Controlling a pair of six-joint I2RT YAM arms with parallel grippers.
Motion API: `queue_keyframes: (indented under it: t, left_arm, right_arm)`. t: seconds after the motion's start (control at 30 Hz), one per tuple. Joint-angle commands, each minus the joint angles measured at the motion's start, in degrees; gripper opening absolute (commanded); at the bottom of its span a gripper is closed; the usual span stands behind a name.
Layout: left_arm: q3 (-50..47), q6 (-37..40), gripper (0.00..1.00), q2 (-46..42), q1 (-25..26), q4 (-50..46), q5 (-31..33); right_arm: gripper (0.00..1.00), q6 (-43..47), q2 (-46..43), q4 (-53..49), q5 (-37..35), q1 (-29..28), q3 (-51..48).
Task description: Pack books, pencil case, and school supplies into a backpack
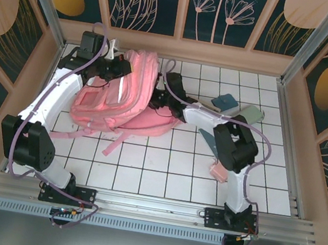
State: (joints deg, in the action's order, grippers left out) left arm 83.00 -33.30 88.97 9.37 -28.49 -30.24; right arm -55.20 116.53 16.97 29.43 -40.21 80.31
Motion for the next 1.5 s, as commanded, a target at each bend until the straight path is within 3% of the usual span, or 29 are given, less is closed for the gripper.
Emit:
queue_keyframes:
  t: [0.0,0.23,0.4,0.57,0.73,0.97,1.13,1.2,1.3,1.47]
  left_arm:
    - [-0.66,0.69,0.00,-3.27,-0.58,5.92,-2.37]
    - [-1.94,1.14,0.00,-3.37,-0.58,5.95,-2.63]
    - [-3.80,4.02,0.00,-3.23,-0.58,3.36,1.56]
    - [-8.98,7.53,0.00,-3.29,-0.58,1.63,6.61]
    - [-13.17,9.26,0.00,-2.23,-0.58,2.68,7.50]
    - [-16.73,6.92,0.13,-1.36,-0.58,7.71,4.82]
    - [-17.39,6.07,0.12,-0.90,-0.62,9.51,2.97]
    - [-17.52,5.76,0.18,-0.69,-0.50,9.94,2.17]
    - [-17.52,5.28,0.39,-0.69,-0.57,9.86,2.07]
    - [-17.85,4.27,0.43,-2.34,-0.49,10.15,1.51]
  right_arm:
    - [0.75,3.01,-4.92,1.07,-0.35,1.33,-5.42]
    - [0.73,3.96,-7.71,-0.49,-0.64,3.02,-9.50]
    - [0.74,6.23,-13.70,-2.72,-3.47,5.37,-15.40]
    - [0.74,10.15,-20.81,-8.36,-7.28,8.49,-20.44]
    - [0.74,13.30,-27.78,-16.27,-12.63,13.59,-24.92]
    - [0.74,15.68,-34.98,-26.21,-21.10,21.60,-32.24]
    - [0.74,16.82,-35.16,-26.31,-22.06,25.92,-36.65]
    - [0.74,17.72,-33.37,-25.72,-21.59,26.16,-36.73]
    - [0.74,18.20,-29.78,-24.67,-20.28,25.83,-36.43]
    - [0.73,17.90,-25.76,-22.94,-18.89,22.61,-36.08]
